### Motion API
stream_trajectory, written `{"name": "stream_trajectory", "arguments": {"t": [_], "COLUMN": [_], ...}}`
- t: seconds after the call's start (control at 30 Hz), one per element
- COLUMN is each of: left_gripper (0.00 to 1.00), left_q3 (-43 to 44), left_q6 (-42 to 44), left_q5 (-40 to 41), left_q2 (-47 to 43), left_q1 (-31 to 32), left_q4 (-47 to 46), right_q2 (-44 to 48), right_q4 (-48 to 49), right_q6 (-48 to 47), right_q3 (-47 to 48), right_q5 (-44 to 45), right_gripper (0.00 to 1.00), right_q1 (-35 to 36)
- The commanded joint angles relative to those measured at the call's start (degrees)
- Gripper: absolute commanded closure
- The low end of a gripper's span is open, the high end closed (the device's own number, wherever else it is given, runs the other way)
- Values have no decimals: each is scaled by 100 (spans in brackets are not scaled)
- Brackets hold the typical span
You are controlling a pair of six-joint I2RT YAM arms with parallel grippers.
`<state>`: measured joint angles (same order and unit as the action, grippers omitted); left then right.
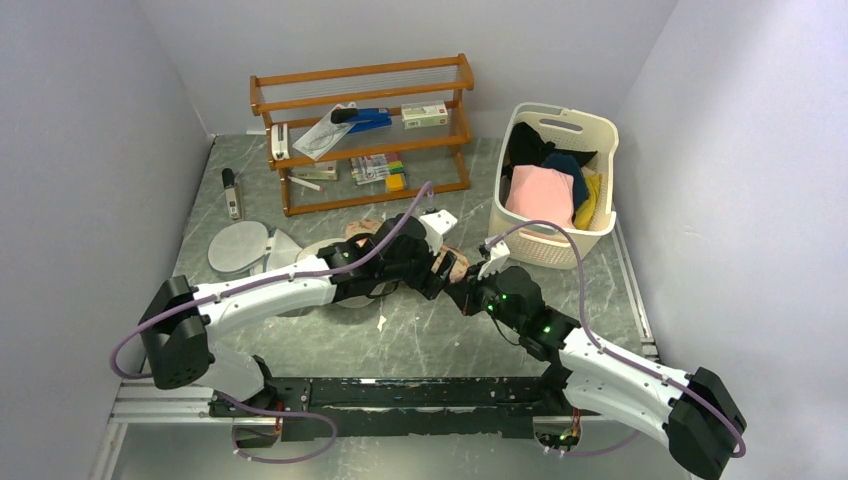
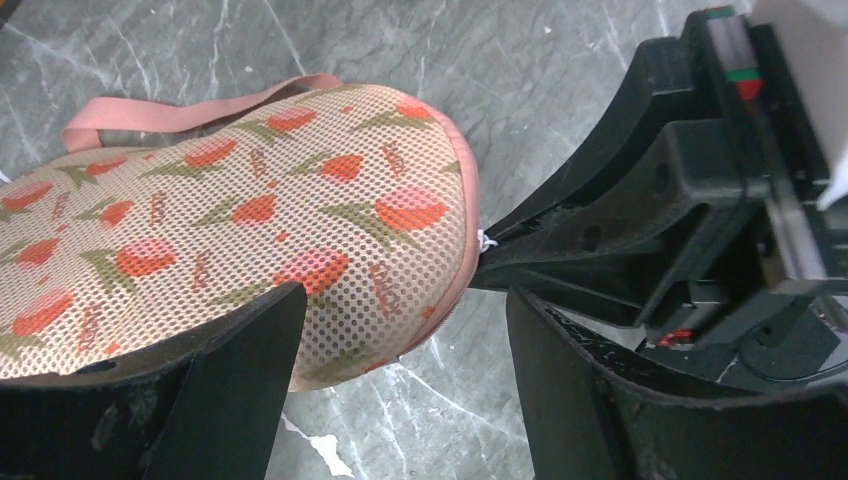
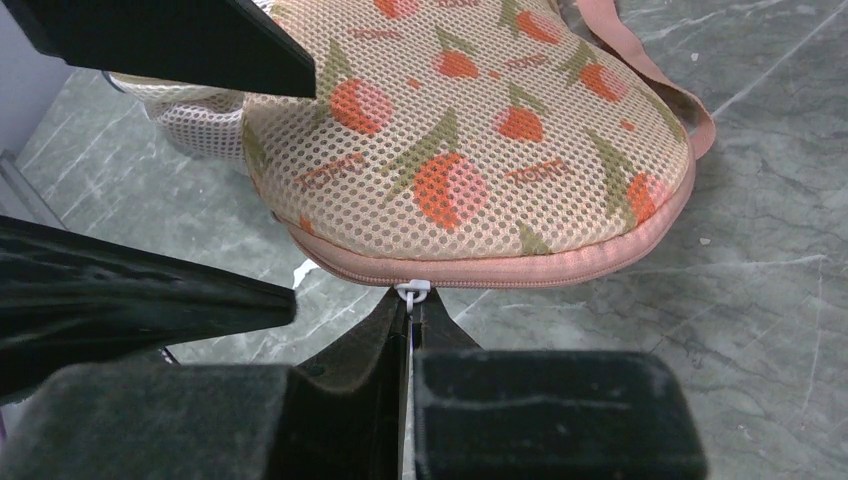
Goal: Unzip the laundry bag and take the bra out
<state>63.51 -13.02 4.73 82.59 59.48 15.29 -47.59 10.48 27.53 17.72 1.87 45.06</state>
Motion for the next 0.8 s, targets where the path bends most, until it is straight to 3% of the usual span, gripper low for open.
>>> {"name": "stream_trajectory", "arguments": {"t": [0.0,0.23,0.47,0.77], "left_gripper": [17,20,42,70], "left_q3": [153,-169,-108,-326], "left_q6": [122,-131,-220,-249], "left_q5": [50,-362,-254,-104], "left_q2": [185,280,520,168], "left_q1": [46,46,46,46], "left_q4": [-81,-521,-315,-399], "right_q2": [98,124,79,-173], "right_q4": [-17,137,358,9], "right_q6": [-80,32,211,233], "right_q3": [162,74,-24,163], "right_q5": [-44,-50,-76,208], "right_gripper": [100,100,100,100], "right_q1": [-23,-23,-22,-23]}}
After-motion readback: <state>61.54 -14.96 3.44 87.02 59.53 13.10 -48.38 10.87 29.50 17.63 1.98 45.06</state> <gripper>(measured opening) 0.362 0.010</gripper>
